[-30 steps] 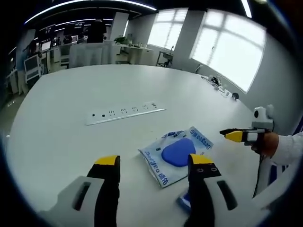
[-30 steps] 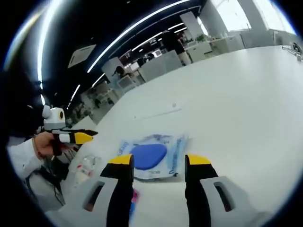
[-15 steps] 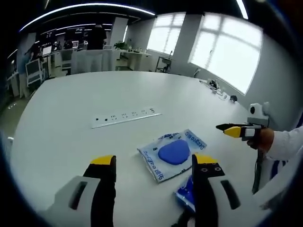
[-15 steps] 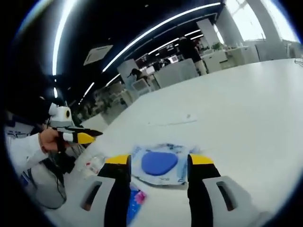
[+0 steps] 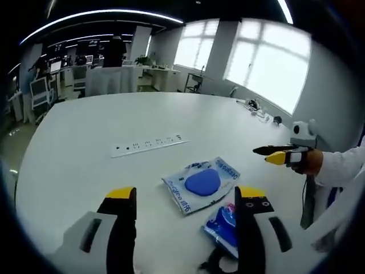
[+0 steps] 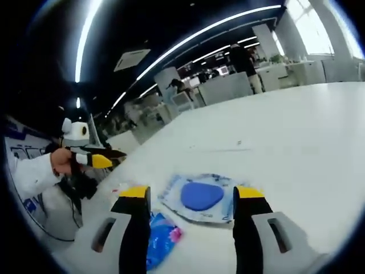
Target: Arrange the tabletop items into an orderly group along one side of the table until the central work area is clear of visible clutter.
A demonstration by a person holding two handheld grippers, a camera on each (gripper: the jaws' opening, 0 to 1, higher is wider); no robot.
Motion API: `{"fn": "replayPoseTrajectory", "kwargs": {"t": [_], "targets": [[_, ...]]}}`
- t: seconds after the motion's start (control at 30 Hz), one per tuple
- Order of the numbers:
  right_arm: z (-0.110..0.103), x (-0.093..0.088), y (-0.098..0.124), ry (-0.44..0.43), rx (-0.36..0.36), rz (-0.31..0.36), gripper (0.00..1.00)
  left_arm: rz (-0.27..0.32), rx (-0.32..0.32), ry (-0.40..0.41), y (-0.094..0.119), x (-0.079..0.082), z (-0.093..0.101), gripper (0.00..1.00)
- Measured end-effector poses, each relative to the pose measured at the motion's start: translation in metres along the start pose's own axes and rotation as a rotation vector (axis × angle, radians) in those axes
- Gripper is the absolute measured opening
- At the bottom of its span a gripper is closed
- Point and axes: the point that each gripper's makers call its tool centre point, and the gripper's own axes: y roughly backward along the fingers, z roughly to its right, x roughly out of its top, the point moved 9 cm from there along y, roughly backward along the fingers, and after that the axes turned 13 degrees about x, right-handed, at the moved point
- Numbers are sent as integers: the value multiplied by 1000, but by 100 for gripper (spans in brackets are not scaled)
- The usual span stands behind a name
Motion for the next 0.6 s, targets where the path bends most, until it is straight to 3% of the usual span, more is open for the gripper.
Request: {"fn": "replayPoseTrajectory", "kwargs": {"t": [0.23, 0.6], "targets": [[-6, 0, 1, 21, 36, -26, 61, 10, -66, -55, 12, -4, 11, 84], [-21, -1, -2, 82, 106, -102, 63, 34, -111, -73, 32, -11, 18, 90]]}}
